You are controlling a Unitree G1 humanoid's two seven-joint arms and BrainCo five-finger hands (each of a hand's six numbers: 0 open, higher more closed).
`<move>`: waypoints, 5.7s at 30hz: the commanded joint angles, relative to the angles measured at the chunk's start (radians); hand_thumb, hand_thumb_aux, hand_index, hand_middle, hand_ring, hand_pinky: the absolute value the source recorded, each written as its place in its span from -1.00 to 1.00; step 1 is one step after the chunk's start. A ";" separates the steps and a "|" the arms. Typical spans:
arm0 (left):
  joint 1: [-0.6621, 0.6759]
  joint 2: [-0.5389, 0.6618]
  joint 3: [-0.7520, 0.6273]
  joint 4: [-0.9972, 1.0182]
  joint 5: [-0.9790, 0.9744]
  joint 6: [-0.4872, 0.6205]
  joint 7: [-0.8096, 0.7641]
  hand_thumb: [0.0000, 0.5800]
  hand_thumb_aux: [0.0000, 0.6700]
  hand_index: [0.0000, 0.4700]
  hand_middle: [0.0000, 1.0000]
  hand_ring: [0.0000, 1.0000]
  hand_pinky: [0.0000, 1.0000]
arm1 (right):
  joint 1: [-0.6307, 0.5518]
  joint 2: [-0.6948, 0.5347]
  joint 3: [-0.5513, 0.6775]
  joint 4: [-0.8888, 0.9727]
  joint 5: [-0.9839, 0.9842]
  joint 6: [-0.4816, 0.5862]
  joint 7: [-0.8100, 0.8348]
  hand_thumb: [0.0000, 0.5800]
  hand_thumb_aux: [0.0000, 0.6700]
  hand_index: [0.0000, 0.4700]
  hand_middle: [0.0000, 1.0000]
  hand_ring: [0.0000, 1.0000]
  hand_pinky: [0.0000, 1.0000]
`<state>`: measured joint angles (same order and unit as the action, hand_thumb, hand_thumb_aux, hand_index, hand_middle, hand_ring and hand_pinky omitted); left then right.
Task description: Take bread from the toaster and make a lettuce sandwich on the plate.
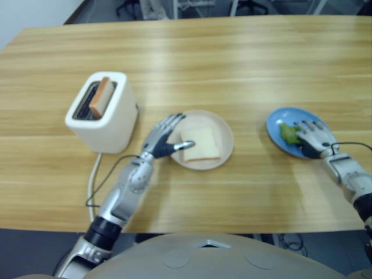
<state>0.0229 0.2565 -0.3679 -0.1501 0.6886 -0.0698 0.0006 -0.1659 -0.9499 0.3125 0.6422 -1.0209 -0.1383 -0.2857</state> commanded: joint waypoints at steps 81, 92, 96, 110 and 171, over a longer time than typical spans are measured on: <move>-0.047 -0.125 0.270 0.209 -0.512 -0.007 -0.041 -1.00 -1.00 -1.00 -1.00 -1.00 -1.00 | -0.028 0.394 0.196 -0.503 -0.029 -0.001 0.133 -1.00 -1.00 -1.00 -1.00 -1.00 -1.00; -0.042 -0.122 0.273 0.212 -0.505 -0.010 -0.037 -1.00 -1.00 -1.00 -1.00 -1.00 -1.00 | 0.094 0.303 0.072 -0.693 0.096 -0.011 0.278 -1.00 -1.00 -1.00 -1.00 -1.00 -1.00; -0.042 -0.120 0.271 0.204 -0.502 -0.011 -0.039 -1.00 -1.00 -1.00 -1.00 -1.00 -1.00 | 0.185 0.205 -0.043 -0.815 0.131 0.009 0.350 -1.00 -1.00 -1.00 -1.00 -1.00 -1.00; -0.079 0.014 0.272 -0.235 -0.323 0.019 -0.102 -1.00 -1.00 -1.00 -1.00 -1.00 -1.00 | 0.299 0.350 -0.500 -0.973 0.809 0.108 0.544 -1.00 -1.00 -1.00 -1.00 -1.00 -1.00; -0.194 0.331 0.544 -0.235 -0.086 0.055 0.071 1.00 1.00 0.96 1.00 1.00 1.00 | 0.306 0.508 -0.497 -0.780 0.868 0.072 0.475 -1.00 -1.00 -1.00 -1.00 -1.00 -1.00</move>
<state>-0.1643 0.6009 0.1124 -0.3193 0.6584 0.0112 0.0504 0.1367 -0.4412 -0.1925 -0.1591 -0.1453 -0.0611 0.1917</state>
